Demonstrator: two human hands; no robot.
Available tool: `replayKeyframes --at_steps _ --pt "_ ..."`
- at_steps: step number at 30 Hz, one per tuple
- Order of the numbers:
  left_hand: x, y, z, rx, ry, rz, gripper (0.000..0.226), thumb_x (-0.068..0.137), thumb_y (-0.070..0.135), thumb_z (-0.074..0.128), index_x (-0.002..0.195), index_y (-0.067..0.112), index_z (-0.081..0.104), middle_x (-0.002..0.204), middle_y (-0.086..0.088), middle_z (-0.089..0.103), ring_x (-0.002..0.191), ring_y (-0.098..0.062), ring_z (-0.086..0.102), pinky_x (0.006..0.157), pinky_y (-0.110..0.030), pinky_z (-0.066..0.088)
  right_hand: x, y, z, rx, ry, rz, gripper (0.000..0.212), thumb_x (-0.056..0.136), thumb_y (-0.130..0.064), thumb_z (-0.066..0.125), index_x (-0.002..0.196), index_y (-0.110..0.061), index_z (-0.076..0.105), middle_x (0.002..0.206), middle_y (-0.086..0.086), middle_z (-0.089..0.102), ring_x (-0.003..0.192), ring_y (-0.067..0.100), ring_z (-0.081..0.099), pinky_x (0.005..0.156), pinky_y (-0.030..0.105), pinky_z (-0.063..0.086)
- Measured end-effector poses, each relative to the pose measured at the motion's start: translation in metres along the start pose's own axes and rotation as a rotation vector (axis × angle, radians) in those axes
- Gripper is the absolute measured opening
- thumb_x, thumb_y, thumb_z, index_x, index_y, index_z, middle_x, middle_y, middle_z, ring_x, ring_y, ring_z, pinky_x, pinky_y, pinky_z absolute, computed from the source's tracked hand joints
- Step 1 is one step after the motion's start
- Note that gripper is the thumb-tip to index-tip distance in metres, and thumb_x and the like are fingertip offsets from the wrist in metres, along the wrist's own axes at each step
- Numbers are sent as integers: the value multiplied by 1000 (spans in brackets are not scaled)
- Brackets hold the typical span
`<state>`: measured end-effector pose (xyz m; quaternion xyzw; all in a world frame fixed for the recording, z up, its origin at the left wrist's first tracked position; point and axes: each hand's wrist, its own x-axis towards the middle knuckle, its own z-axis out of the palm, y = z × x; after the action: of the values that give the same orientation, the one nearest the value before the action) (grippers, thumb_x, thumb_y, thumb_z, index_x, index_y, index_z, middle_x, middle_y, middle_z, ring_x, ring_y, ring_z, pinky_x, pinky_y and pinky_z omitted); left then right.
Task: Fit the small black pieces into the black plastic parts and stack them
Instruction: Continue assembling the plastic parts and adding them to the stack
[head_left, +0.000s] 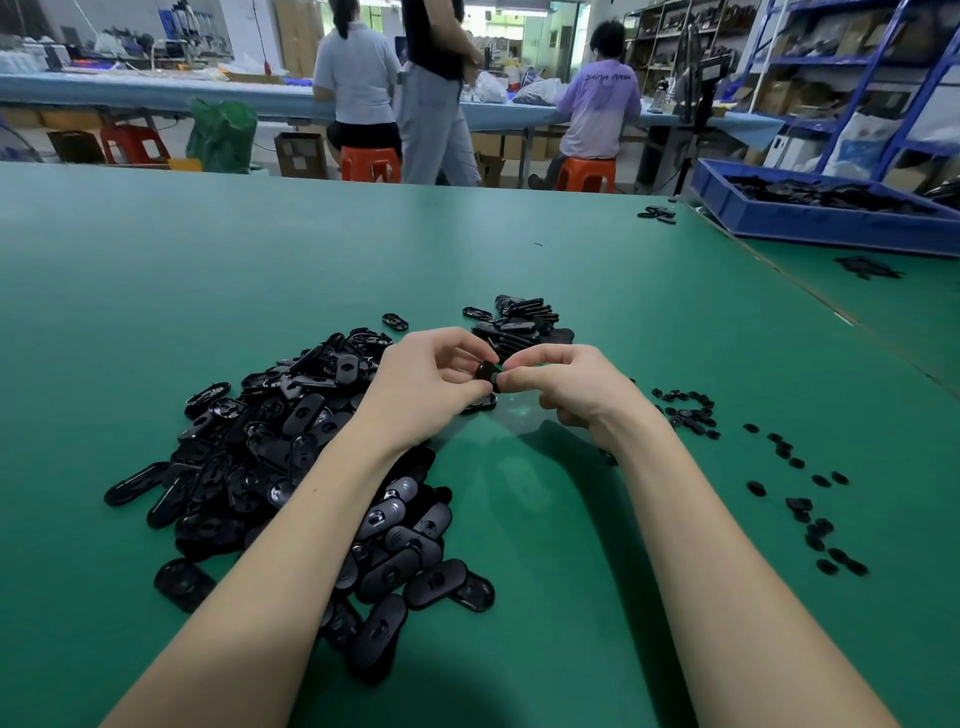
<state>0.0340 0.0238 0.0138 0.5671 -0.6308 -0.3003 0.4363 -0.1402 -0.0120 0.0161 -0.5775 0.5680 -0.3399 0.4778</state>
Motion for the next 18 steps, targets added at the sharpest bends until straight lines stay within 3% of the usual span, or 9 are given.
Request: replayKeyframes --at_steps 6,10,14,18 --pt "2 -1 -1 -98 23 -59 27 77 2 79 87 27 74 90 -4 77 85 -19 75 86 -28 58 -1 -1 -1 -34 19 -54 12 74 -33 89 77 -30 78 51 -21 57 44 0 43 38 11 29" --pt "3 1 -1 -146 -4 -53 26 79 1 75 86 26 74 80 4 75 73 -8 71 72 -16 52 -2 6 -7 11 -50 -95 15 76 -37 89 78 -28 78 64 -17 63 55 4 46 47 15 34" --pt "5 0 0 178 12 53 13 84 20 74 90 32 72 89 8 72 81 -9 69 78 -10 49 2 6 -7 -38 -48 -268 16 78 -26 89 78 -20 74 55 -15 56 49 0 47 50 9 36" --pt "4 -4 0 402 -4 91 9 86 33 71 94 37 71 84 21 68 88 -8 67 87 -33 54 4 2 -6 -191 -14 -308 15 78 -30 88 76 -24 74 63 -11 65 55 1 53 54 10 39"
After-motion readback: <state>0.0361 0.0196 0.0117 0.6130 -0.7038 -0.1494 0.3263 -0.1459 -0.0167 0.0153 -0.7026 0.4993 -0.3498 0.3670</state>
